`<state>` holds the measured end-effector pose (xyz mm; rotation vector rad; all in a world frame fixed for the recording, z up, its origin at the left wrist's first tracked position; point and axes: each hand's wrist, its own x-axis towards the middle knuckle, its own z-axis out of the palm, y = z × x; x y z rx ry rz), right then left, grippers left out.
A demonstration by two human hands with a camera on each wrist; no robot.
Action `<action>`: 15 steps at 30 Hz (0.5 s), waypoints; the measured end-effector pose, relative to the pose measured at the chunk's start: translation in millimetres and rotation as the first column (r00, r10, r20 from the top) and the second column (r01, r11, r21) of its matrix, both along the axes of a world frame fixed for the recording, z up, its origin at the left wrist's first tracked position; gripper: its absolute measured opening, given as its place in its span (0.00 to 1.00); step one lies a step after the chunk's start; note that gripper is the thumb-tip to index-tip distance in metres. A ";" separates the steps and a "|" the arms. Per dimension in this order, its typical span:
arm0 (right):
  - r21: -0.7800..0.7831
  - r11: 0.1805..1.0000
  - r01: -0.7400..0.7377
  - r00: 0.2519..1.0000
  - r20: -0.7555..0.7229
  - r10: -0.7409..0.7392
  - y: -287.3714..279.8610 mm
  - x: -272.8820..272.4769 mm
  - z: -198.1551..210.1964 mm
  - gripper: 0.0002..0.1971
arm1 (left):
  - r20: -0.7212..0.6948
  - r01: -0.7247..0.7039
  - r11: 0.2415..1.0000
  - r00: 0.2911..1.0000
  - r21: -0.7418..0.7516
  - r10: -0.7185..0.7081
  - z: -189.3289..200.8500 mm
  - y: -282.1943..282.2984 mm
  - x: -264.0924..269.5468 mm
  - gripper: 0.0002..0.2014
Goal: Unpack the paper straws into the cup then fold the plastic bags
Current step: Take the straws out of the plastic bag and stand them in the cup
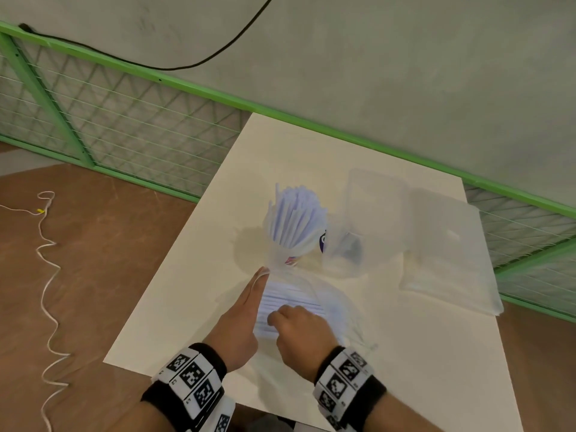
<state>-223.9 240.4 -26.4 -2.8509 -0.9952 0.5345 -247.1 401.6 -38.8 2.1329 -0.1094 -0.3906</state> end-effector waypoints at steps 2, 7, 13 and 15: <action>-0.056 0.998 0.020 1.000 0.020 -0.019 -3.6 -7.8 -25.6 0.21 | 0.000 0.003 1.000 1.000 -0.011 -0.003 0.1 -4.3 0.2 0.55; -0.063 0.994 0.091 0.989 0.120 -0.083 -6.1 -18.8 -60.3 0.28 | 0.004 0.003 1.000 1.000 -0.011 -0.003 1.1 -7.4 -1.5 0.54; -0.013 0.987 0.158 0.969 0.195 -0.152 -2.5 -15.8 -62.6 0.22 | 0.020 0.003 1.000 1.000 0.004 -0.004 -0.5 -5.8 -2.5 0.55; -0.034 0.987 0.159 0.967 0.207 -0.148 -1.7 -14.4 -64.2 0.18 | 0.022 -0.001 1.000 1.000 0.004 0.001 -2.1 -4.4 -1.8 0.55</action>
